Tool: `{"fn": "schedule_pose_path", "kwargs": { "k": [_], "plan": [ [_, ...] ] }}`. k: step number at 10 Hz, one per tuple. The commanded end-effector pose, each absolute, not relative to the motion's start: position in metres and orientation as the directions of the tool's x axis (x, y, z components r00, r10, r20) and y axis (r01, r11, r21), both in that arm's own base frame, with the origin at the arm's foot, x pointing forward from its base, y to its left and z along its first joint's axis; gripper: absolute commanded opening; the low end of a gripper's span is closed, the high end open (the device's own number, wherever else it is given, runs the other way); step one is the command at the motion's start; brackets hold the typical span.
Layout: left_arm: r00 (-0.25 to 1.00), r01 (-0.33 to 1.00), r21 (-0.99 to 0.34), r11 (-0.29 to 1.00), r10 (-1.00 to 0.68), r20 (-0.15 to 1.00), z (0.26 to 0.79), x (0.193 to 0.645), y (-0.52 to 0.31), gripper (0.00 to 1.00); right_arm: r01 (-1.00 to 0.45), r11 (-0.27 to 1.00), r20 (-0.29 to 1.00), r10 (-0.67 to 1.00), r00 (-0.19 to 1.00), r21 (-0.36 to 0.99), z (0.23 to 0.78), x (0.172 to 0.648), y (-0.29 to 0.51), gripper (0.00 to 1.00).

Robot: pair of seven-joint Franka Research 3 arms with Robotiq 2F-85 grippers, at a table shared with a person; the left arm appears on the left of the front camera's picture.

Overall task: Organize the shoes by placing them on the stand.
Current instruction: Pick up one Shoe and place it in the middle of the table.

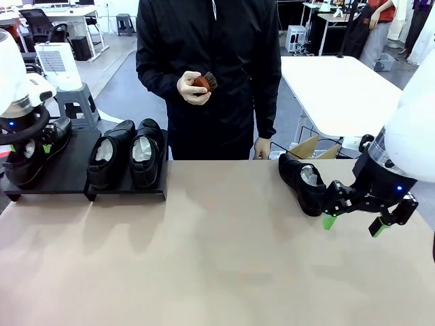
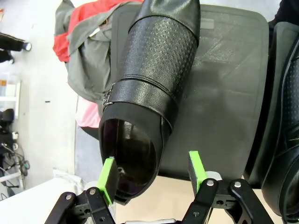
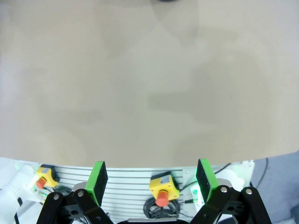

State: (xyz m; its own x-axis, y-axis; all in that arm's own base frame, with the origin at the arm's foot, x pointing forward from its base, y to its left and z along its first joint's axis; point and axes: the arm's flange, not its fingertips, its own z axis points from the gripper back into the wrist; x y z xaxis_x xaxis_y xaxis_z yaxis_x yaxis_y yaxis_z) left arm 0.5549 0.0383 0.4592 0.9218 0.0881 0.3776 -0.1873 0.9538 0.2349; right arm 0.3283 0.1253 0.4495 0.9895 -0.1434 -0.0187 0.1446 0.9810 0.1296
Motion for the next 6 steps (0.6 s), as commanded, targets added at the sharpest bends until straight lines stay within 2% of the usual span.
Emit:
{"fn": "schedule_pose_path", "kwargs": {
  "k": [1, 4, 5, 6],
  "plan": [
    [0.919, -0.19, 0.233, 0.954, 0.089, 0.385, 0.461, 0.554, 0.04, 0.77, 0.089, 0.996, -0.049, -0.088, 0.995, 0.024, 0.466, 0.359, 0.108, 1.0],
    [0.919, -0.19, 0.233, 0.954, 0.089, 0.385, 0.461, 0.554, 0.04, 0.77, 0.037, 0.999, -0.062, -0.037, 0.997, -0.003, 0.48, 0.417, 0.069, 1.0],
    [0.919, -0.19, 0.233, 0.954, 0.089, 0.385, 0.461, 0.554, 0.04, 0.77, 0.112, 0.994, -0.045, -0.112, 0.993, 0.009, 0.467, 0.37, 0.094, 1.0],
    [0.919, -0.19, 0.233, 0.954, 0.089, 0.385, 0.461, 0.554, 0.04, 0.77, 0.112, 0.994, -0.045, -0.112, 0.993, 0.009, 0.467, 0.37, 0.094, 1.0]
  ]
}}
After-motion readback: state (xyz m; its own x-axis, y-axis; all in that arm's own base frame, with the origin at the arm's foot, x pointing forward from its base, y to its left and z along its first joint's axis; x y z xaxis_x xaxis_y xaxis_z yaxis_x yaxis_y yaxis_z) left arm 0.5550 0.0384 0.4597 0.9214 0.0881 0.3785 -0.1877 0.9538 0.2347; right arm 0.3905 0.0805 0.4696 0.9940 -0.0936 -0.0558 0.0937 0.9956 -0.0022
